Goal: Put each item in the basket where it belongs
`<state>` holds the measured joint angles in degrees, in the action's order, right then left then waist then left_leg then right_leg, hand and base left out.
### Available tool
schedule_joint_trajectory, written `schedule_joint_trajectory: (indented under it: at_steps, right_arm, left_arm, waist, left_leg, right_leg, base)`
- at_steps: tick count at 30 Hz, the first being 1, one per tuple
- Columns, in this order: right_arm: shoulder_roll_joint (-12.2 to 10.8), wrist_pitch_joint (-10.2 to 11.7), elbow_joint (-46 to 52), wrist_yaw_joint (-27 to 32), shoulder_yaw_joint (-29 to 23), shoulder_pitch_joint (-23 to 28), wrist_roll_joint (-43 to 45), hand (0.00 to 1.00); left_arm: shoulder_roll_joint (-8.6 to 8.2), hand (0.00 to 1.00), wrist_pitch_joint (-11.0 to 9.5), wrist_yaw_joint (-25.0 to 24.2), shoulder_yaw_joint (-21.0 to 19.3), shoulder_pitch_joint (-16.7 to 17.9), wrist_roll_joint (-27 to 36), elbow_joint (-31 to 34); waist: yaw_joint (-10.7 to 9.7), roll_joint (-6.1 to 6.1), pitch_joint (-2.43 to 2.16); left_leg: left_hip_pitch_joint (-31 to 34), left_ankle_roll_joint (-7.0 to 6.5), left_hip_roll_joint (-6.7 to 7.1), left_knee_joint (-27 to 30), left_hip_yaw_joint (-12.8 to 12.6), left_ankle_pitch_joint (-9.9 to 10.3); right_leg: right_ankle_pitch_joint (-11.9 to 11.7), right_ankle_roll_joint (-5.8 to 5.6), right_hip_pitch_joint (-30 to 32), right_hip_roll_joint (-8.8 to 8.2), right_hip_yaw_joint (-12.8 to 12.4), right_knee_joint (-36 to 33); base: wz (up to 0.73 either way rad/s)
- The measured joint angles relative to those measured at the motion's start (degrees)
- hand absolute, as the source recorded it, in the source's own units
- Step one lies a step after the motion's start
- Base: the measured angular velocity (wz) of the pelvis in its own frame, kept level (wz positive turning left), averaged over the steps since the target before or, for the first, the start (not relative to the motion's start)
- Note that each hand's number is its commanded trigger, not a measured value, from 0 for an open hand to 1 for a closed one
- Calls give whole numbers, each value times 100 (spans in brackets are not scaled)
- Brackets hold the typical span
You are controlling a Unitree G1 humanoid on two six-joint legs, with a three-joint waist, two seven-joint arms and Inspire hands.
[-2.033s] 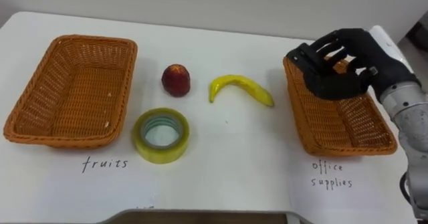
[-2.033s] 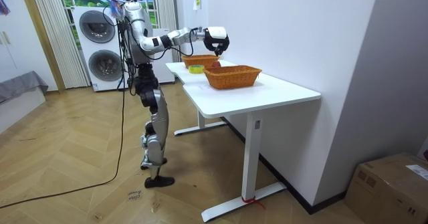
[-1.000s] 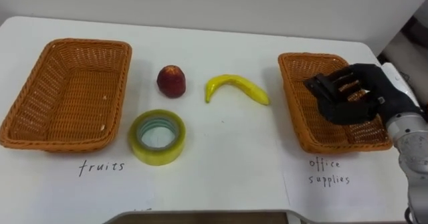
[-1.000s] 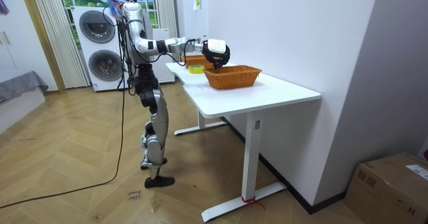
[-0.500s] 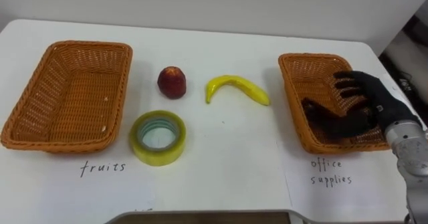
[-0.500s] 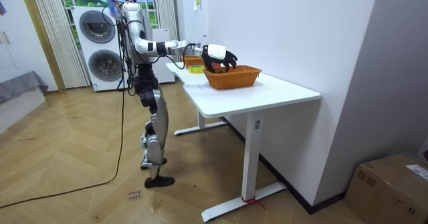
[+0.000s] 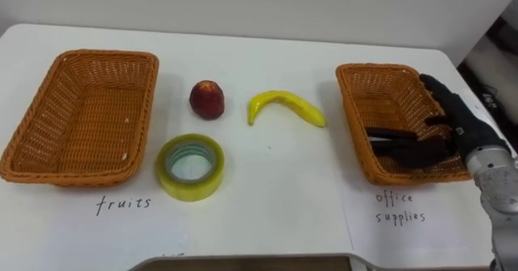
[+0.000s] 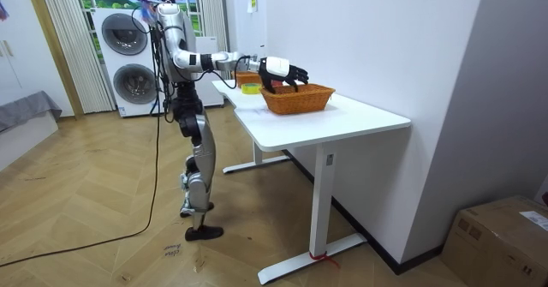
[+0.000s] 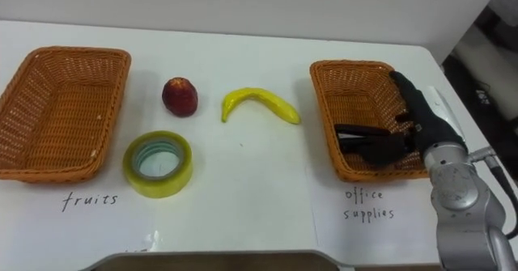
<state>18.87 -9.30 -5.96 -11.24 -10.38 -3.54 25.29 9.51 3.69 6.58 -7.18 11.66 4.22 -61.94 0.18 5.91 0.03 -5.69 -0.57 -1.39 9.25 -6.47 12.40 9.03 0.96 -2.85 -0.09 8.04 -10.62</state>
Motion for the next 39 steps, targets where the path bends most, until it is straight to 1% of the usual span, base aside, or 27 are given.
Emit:
schedule_joint_trajectory:
  at_steps: [8,10,12,15,18,19,21,22,25,29,33,35,39]
  right_arm:
    - [0,0,27,47,0,0,-14,0]
    - [0,0,242,63,-2,0,-37,0]
    - [0,3,436,142,-4,-1,-153,0]
    - [0,63,590,292,-4,-6,-375,0]
    - [1,82,775,322,1,-152,-529,0]
    - [1,121,786,370,1,-231,-571,0]
    - [2,122,918,425,0,-272,-682,0]
    - [3,122,1083,426,0,-275,-729,0]
    - [11,131,1377,457,0,-302,-862,0]
    - [11,138,1726,494,1,-348,-861,0]
    - [10,193,1829,492,1,-409,-847,0]
    - [10,193,1838,492,5,-489,-848,0]
    - [11,195,1841,483,24,-538,-889,0]
  left_arm:
    - [-1,0,-2,1,-2,6,11,-4]
    - [-4,0,-4,19,-10,29,10,-4]
    - [-12,0,-4,40,-35,18,8,0]
    - [-15,0,-4,61,-81,37,6,78]
    - [2,0,-38,65,-66,42,5,119]
    - [18,0,-58,68,-62,48,6,119]
    - [20,0,-130,74,-62,65,6,132]
    - [36,0,-158,75,-62,77,3,133]
    - [54,0,-157,77,-62,135,-13,134]
    - [47,0,-158,142,-64,149,-64,131]
    - [12,0,-158,137,-122,132,-146,124]
    - [8,0,-157,120,-152,113,-147,103]
    - [-11,0,-157,100,-148,33,-150,53]
  waist:
    - [12,3,2]
    - [11,8,4]
    - [19,21,-4]
    - [16,75,-29]
    - [14,114,-8]
    - [12,142,5]
    - [16,183,3]
    - [15,194,10]
    - [7,179,28]
    - [25,176,29]
    - [43,167,34]
    - [118,156,33]
    - [195,129,31]
  left_leg:
    - [2,0,0,-2,12,0]
    - [10,0,0,-5,16,0]
    - [20,0,-1,-4,14,0]
    - [33,0,1,14,12,0]
    - [11,-1,2,15,7,-2]
    - [4,0,1,17,7,-2]
    - [4,0,0,17,8,-2]
    - [5,0,0,17,9,-2]
    - [4,0,-1,-2,10,0]
    - [-7,2,-4,-9,16,0]
    - [-10,1,-2,-2,16,0]
    - [-19,1,-2,-2,14,-1]
    - [-31,2,-3,-8,15,-1]
  right_leg:
    - [0,0,5,0,-4,-2]
    - [0,0,17,-1,-3,-3]
    - [1,0,39,0,1,-8]
    - [0,0,76,-4,6,-19]
    - [0,0,63,-6,7,-34]
    - [0,0,52,-5,8,-31]
    - [0,0,45,-5,13,-22]
    - [0,0,39,-4,10,-17]
    - [0,0,17,-1,13,-11]
    - [0,0,-2,7,12,-6]
    - [0,0,-9,2,17,-6]
    - [0,1,-10,4,19,-8]
    - [0,1,-18,5,3,-18]
  base:
    - [0]
    - [0]
    - [0]
    - [0]
    - [0]
    - [0]
    - [0]
    - [0]
    - [0]
    - [0]
    - [0]
    - [0]
    - [0]
